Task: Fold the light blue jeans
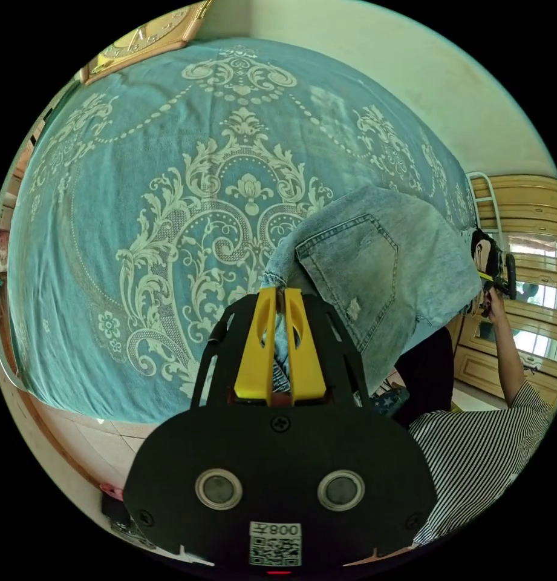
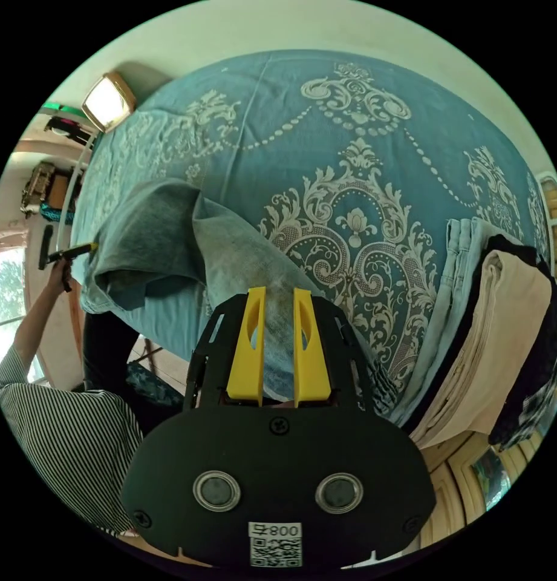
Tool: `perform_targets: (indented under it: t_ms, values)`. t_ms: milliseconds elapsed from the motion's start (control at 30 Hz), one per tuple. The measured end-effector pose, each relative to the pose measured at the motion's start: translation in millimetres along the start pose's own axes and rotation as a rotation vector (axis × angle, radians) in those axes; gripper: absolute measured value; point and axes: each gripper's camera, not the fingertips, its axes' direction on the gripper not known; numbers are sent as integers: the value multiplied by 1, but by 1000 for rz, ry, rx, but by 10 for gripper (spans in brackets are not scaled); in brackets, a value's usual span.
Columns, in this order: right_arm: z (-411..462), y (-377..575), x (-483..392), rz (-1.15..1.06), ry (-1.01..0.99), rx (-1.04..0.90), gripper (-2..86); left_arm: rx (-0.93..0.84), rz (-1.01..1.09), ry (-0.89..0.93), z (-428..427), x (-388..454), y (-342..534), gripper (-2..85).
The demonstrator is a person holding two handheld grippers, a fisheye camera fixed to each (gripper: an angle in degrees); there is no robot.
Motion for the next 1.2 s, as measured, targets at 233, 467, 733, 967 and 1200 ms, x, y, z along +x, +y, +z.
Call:
perform_targets:
  t_ms: [233,467,733,967,1200]
  values:
    - [14,5,6,10,16,-46,15,164,32,4,-67,4,3,16]
    - [-34,6,23,-8,75,25,-6,381,142,-68,-166,26,-19,11]
    - [-222,39,51,26,58,594,-6,756,275,-175,-324,50,19,11]
    - [-289,141,39,-111,94,936,-4,780,275,-131,-288,-15,123,14]
    - [-90,172,100,102,-276,438,-1,348,-295,98,-80,-163,232,6]
